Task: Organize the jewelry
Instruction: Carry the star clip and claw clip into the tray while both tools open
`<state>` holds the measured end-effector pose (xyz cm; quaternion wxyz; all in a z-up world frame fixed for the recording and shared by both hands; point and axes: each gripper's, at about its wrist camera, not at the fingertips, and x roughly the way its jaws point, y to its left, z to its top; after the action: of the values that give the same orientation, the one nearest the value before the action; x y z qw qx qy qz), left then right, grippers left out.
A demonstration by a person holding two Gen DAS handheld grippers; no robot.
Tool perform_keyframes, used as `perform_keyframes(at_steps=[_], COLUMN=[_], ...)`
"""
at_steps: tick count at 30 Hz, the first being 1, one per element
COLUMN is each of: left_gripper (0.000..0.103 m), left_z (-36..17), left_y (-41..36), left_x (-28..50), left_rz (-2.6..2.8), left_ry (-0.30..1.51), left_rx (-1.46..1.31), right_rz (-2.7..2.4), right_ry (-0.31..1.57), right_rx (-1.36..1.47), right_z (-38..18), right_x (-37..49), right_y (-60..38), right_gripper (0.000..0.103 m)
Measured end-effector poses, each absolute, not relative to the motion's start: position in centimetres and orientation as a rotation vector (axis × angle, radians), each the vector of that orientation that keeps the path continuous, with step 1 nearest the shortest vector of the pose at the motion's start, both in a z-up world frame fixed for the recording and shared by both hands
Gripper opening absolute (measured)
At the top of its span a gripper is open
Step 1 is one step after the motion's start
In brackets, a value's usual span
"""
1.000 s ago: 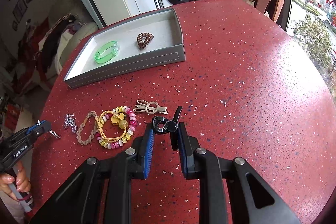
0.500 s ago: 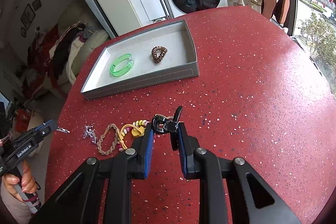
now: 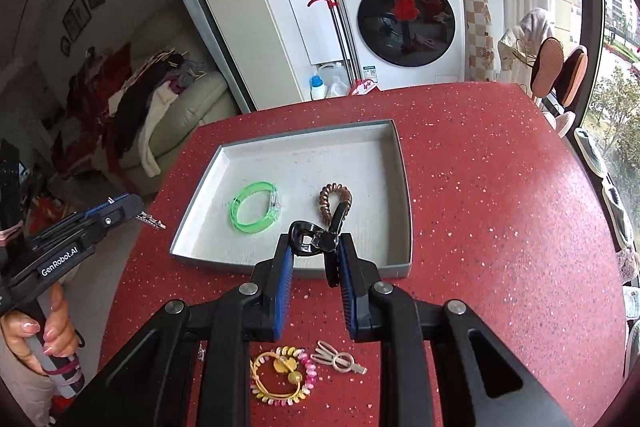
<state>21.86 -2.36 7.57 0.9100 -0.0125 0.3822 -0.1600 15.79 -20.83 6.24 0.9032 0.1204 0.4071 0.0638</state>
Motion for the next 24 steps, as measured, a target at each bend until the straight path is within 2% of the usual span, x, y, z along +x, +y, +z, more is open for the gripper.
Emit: perform_keyframes(at_steps=[6,12,24], left_gripper=[0.036,0.036,0.036], left_z=[6.8,3.6,-2.3], left_y=[-4.1,-4.9,-6.3], left_x=[26.6,30.7,32.6], left_rz=[-0.263,-0.230,-0.197], left_ry=[0.774,0.827,0.887], left_rx=[0.028,0.027,0.112], right_rz=[0.117,0.088,0.037], right_ry=[0.861,0.909,1.001], right_rx=[0.255,0.255,0.284], right_z=[4.9,1.6,-4.4], right_x=[20.1,23.9,26.6], right_y=[-21.3,-21.6,-22.5], right_gripper=[0.024,0.024,0.024])
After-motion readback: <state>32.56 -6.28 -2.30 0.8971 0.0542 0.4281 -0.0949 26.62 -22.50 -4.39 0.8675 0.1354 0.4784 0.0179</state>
